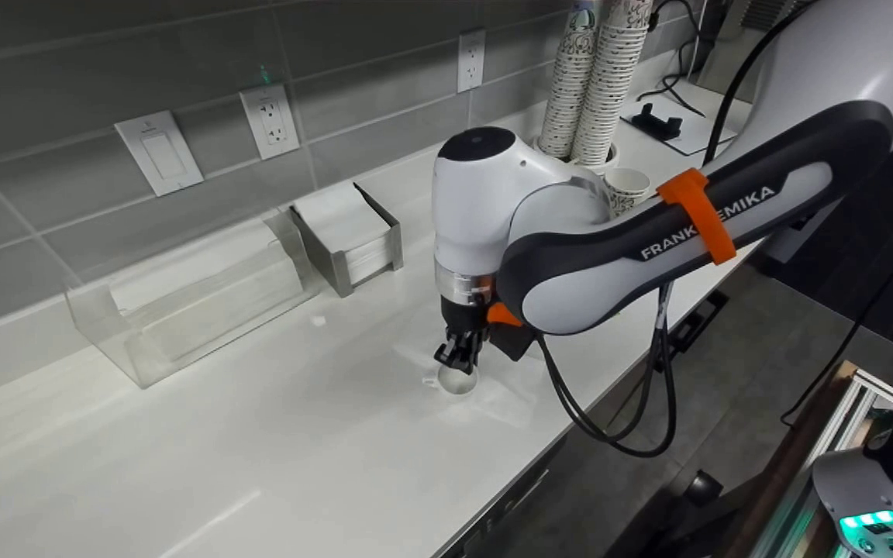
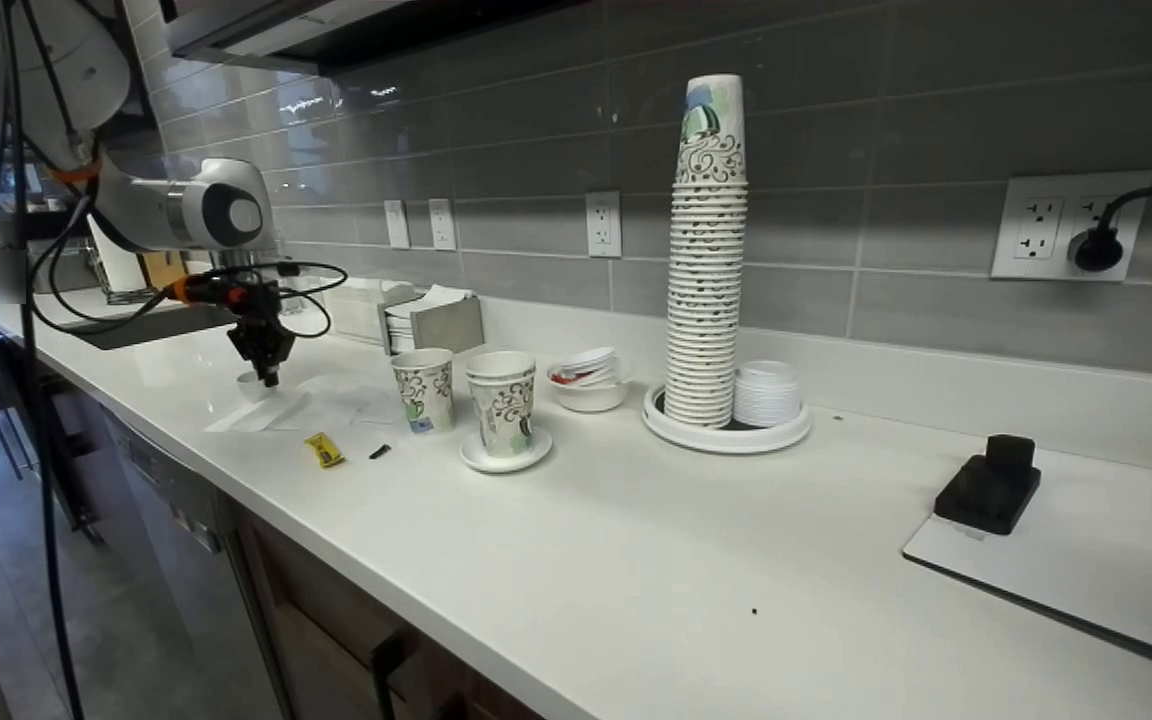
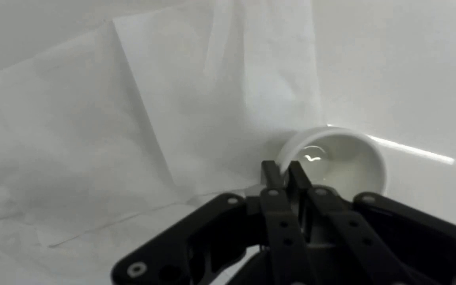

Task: Move the tea cup to the left of the white bowl

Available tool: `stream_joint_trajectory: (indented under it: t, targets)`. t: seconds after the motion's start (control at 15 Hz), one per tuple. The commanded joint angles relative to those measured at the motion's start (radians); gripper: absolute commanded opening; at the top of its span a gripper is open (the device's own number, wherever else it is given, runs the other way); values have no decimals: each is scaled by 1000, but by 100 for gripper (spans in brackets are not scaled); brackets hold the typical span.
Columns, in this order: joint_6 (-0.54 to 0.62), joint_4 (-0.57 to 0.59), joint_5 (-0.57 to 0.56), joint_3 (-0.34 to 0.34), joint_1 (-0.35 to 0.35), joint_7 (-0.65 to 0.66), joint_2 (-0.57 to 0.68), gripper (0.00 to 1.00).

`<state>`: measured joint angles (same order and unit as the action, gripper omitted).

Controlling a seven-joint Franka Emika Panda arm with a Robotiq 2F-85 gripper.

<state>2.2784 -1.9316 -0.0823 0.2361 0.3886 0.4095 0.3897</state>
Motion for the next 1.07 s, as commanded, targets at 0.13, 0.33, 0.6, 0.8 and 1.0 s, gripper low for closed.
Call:
stream_joint_trajectory:
  t: [0.13, 0.33, 0.6, 0.8, 1.0]
  targets:
    - [-98, 67, 90, 29, 0, -89, 23, 2]
    - [-77, 75, 91, 22, 3, -79, 18, 2]
    - [18, 101, 37, -28, 12, 4, 2, 2]
    - [-42, 128, 40, -50, 0, 8, -24, 2]
    - [-19, 122, 55, -48, -8, -15, -12, 9]
